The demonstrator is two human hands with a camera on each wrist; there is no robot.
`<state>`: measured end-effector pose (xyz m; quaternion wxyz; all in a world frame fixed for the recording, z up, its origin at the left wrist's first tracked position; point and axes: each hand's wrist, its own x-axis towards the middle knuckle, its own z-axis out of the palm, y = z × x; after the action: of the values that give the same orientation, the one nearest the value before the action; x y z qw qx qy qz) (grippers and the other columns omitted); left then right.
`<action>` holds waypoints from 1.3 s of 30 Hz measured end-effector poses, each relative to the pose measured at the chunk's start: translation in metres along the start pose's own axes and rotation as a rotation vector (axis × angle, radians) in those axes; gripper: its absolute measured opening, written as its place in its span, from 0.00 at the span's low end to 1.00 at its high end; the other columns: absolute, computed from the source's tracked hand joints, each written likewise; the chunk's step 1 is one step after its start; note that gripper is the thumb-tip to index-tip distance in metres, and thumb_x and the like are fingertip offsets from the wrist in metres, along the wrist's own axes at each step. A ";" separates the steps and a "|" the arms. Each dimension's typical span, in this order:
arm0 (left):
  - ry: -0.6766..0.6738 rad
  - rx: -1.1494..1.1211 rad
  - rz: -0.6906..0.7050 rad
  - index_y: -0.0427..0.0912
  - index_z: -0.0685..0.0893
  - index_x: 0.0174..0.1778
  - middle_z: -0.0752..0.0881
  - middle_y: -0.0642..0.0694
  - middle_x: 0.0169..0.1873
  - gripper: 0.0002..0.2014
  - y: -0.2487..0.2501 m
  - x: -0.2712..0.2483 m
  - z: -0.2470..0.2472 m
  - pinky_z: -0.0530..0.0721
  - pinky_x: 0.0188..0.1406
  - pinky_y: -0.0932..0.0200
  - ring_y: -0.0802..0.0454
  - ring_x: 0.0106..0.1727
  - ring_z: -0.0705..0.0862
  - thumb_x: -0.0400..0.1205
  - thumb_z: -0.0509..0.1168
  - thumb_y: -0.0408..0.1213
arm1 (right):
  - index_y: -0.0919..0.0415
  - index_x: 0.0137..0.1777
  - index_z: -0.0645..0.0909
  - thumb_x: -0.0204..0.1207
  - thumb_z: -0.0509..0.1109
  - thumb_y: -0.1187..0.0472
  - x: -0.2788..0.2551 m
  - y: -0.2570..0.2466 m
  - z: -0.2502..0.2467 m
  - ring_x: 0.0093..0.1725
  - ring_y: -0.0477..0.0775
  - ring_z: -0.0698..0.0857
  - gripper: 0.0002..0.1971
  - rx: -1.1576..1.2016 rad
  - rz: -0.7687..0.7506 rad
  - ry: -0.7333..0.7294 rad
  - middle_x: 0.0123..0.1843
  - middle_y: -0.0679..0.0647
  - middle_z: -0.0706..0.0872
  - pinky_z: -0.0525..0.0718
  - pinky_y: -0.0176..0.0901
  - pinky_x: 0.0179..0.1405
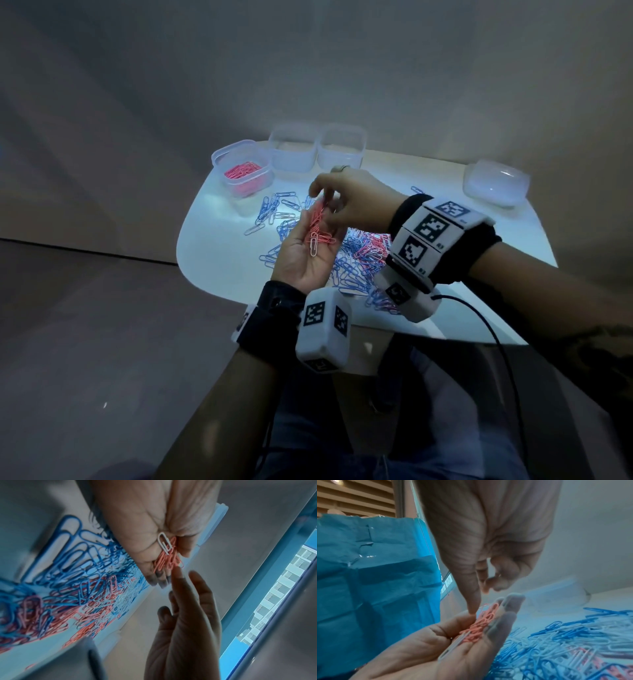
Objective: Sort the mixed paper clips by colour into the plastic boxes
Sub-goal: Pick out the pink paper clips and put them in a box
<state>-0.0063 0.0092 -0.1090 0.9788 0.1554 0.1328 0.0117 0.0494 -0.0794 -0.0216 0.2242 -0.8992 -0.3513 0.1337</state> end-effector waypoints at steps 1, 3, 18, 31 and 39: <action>0.008 0.005 0.004 0.32 0.89 0.45 0.90 0.37 0.44 0.25 0.000 0.000 0.000 0.84 0.54 0.52 0.48 0.44 0.90 0.88 0.47 0.40 | 0.63 0.59 0.79 0.69 0.73 0.65 -0.003 -0.001 0.001 0.43 0.50 0.74 0.17 0.028 0.004 0.071 0.48 0.51 0.73 0.76 0.42 0.48; 0.032 0.027 0.009 0.34 0.83 0.53 0.90 0.39 0.44 0.20 0.001 -0.001 0.001 0.85 0.52 0.55 0.49 0.44 0.90 0.88 0.47 0.40 | 0.61 0.44 0.79 0.70 0.73 0.60 -0.010 -0.004 0.005 0.37 0.50 0.73 0.07 0.044 0.007 0.156 0.37 0.47 0.73 0.71 0.40 0.40; 0.034 -0.010 -0.008 0.39 0.87 0.43 0.91 0.41 0.42 0.21 0.001 -0.003 0.001 0.78 0.66 0.51 0.49 0.43 0.90 0.88 0.48 0.39 | 0.63 0.32 0.77 0.73 0.68 0.62 -0.018 -0.017 0.027 0.42 0.53 0.73 0.09 0.048 0.167 -0.028 0.38 0.55 0.74 0.65 0.32 0.27; 0.027 0.001 -0.045 0.45 0.78 0.41 0.91 0.45 0.46 0.13 -0.002 -0.008 0.005 0.69 0.75 0.48 0.48 0.54 0.86 0.87 0.51 0.37 | 0.62 0.47 0.79 0.75 0.64 0.61 -0.016 -0.022 0.040 0.54 0.61 0.79 0.06 0.068 0.291 0.046 0.50 0.63 0.76 0.70 0.42 0.42; 0.079 -0.073 -0.006 0.42 0.79 0.38 0.91 0.42 0.37 0.14 -0.001 -0.006 0.008 0.88 0.47 0.57 0.50 0.39 0.91 0.86 0.51 0.35 | 0.63 0.41 0.79 0.73 0.68 0.64 -0.020 -0.025 0.022 0.36 0.50 0.74 0.02 0.243 0.267 -0.012 0.33 0.53 0.74 0.66 0.31 0.23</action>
<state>-0.0102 0.0053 -0.1009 0.9778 0.1187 0.1714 0.0198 0.0119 -0.0700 -0.0265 0.3091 -0.9034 -0.2114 0.2091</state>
